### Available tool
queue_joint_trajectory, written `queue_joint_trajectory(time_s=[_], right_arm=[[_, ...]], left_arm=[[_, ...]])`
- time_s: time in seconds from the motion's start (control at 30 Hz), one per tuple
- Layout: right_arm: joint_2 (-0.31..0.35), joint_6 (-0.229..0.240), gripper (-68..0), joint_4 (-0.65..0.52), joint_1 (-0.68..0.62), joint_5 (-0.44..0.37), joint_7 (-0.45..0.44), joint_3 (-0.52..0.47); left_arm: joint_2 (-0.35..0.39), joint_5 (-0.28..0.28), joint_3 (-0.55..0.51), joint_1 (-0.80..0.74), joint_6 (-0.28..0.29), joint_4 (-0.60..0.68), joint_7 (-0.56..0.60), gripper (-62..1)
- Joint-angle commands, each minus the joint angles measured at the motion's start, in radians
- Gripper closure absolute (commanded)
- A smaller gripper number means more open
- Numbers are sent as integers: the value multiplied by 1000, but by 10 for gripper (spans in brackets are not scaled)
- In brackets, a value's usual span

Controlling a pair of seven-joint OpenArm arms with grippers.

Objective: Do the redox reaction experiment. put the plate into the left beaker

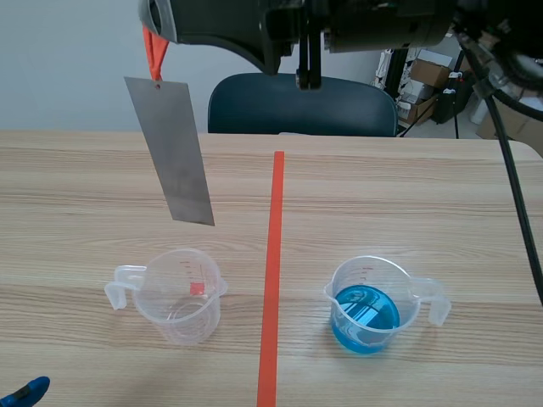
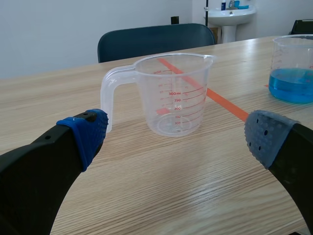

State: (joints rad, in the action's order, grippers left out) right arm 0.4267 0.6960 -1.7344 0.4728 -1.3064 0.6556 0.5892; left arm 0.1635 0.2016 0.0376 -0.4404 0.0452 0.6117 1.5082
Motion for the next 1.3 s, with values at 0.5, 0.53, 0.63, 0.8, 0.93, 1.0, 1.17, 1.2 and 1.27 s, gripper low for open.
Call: queue_joint_trajectory(time_s=[0.5, 0.53, 0.63, 0.8, 0.93, 1.0, 1.17, 1.2, 1.27], right_arm=[[-3, -4, -4, -7, -24, 135, -104, 76], [-3, -4, -4, -5, -24, 148, -111, 80], [-3, -5, -4, -5, -24, 178, -125, 89], [-3, -5, -4, -5, -24, 179, -135, 90], [-3, -8, -4, -5, -24, 201, -161, 100], [-3, -13, -4, -4, -24, 216, -171, 108], [-6, -23, -4, 14, -24, 250, -205, 134], [-6, -23, -4, 23, -24, 257, -214, 140], [-14, -23, -4, 41, -24, 269, -221, 149]], left_arm=[[1, -2, -1, -8, -2, 18, 36, -587], [1, -2, -1, -8, -2, 18, 36, -587], [1, -2, -1, -8, -2, 18, 36, -587], [1, -2, -1, -8, -2, 18, 36, -587], [1, -2, -1, -8, -2, 18, 36, -587], [1, -2, -1, -8, -2, 18, 36, -587], [1, -2, -1, -8, -2, 18, 36, -587], [1, -2, -1, -8, -2, 18, 36, -587], [1, -2, -1, -8, -2, 18, 36, -587]])
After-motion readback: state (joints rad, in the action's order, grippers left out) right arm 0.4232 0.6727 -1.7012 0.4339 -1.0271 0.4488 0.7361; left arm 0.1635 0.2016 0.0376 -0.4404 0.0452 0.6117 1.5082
